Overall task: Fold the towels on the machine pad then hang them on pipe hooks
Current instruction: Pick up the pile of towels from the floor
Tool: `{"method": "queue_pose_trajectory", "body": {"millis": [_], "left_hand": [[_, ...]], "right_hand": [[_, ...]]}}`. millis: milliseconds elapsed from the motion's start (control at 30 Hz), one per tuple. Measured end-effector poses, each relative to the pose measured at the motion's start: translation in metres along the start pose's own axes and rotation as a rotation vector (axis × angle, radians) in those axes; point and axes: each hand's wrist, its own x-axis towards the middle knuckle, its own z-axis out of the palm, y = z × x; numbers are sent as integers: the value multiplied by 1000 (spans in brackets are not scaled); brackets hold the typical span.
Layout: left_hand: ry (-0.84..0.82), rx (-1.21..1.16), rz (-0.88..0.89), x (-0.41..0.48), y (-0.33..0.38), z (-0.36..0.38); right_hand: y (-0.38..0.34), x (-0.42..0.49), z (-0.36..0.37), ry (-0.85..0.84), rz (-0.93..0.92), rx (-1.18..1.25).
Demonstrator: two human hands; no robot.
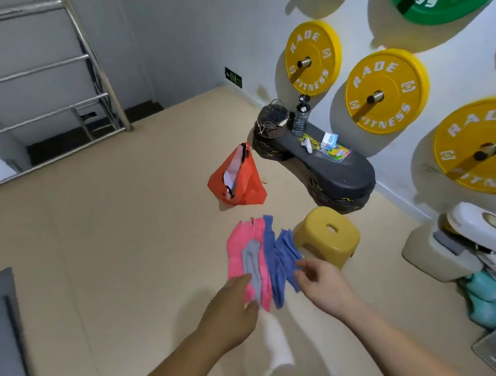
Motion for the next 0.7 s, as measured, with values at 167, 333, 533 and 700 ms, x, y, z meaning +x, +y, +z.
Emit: {"method": "queue_pose_trajectory", "body": {"millis": [167,333,533,700], "left_hand": [[-190,21,3,156,12,11],[-271,71,-72,290,-7,44],[-355,183,-127,410,-81,92],[-336,183,-187,528,-195,185]], "right_hand": [[43,131,-25,-9,104,73],[106,259,-18,-81,176,74],[180,369,32,-113,342,125],[269,491,141,-125,480,71]]}}
